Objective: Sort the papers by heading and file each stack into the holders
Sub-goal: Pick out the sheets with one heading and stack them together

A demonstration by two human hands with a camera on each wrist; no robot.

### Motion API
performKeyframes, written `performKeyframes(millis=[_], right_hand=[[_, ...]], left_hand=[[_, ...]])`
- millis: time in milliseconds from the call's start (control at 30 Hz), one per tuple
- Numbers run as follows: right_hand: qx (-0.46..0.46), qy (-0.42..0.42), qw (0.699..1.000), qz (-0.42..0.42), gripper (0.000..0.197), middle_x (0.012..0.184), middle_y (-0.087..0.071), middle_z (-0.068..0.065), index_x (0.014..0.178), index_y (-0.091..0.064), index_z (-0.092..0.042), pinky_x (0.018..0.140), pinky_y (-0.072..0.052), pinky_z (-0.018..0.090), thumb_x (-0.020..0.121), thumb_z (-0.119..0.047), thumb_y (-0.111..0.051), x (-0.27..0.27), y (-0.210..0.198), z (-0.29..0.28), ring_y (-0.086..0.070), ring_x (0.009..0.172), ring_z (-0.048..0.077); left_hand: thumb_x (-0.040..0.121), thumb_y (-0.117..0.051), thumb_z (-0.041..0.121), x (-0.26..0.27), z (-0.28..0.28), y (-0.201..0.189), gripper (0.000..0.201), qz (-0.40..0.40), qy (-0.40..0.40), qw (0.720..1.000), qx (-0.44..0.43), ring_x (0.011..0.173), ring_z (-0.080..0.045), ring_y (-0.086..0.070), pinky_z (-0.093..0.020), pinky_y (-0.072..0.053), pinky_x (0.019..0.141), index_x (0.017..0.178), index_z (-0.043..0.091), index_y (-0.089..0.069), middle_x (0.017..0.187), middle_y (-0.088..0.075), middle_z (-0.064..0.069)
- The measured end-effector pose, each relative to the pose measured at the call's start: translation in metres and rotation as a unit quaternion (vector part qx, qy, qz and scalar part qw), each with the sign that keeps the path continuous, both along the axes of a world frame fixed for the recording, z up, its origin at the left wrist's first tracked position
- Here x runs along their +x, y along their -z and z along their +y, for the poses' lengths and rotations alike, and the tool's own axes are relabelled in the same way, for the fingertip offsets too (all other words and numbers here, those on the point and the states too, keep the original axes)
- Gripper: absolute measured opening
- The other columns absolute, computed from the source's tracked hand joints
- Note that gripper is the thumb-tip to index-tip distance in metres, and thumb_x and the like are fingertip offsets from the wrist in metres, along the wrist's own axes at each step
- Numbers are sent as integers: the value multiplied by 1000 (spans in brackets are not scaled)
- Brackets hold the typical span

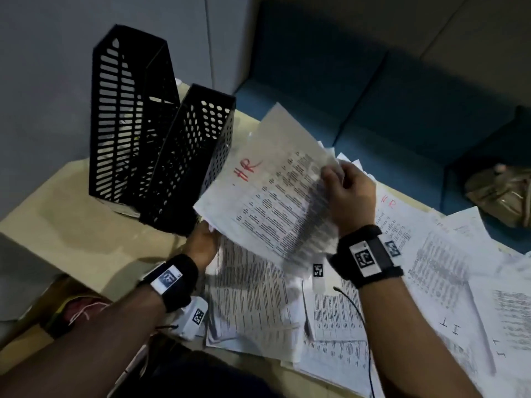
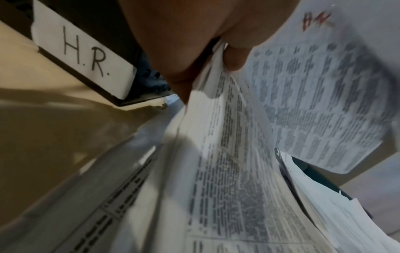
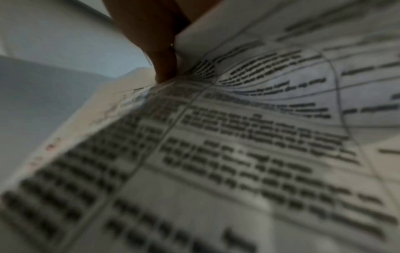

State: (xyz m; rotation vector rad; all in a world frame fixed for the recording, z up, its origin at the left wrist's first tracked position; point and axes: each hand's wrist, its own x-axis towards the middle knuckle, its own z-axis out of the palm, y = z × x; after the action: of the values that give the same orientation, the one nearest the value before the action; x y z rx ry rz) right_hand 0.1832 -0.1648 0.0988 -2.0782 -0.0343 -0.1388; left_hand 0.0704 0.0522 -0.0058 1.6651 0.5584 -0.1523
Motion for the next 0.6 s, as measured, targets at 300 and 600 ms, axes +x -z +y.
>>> performKeyframes(millis=[300, 600], right_hand=[[-92, -219, 971, 37, 17, 59, -64, -22, 84, -70, -33, 50, -38, 7, 88, -16, -67, -35, -93, -46, -57, 48, -3], [-120, -211, 969, 51, 16, 78, -71, -18, 96, -74, -28, 66, -40, 4, 88, -16, -67, -20, -19, -13, -58, 72, -8]], left_hand=[[100, -47, 24, 0, 4, -2, 43, 29, -8, 996, 84, 69, -29, -63, -36, -46, 62, 97, -17, -58, 69, -62, -23], [100, -43, 7, 6, 6, 13, 30, 83, -20, 996, -17, 70, -18, -54, -31, -47, 74, 109, -19, -55, 79, -61, -7]])
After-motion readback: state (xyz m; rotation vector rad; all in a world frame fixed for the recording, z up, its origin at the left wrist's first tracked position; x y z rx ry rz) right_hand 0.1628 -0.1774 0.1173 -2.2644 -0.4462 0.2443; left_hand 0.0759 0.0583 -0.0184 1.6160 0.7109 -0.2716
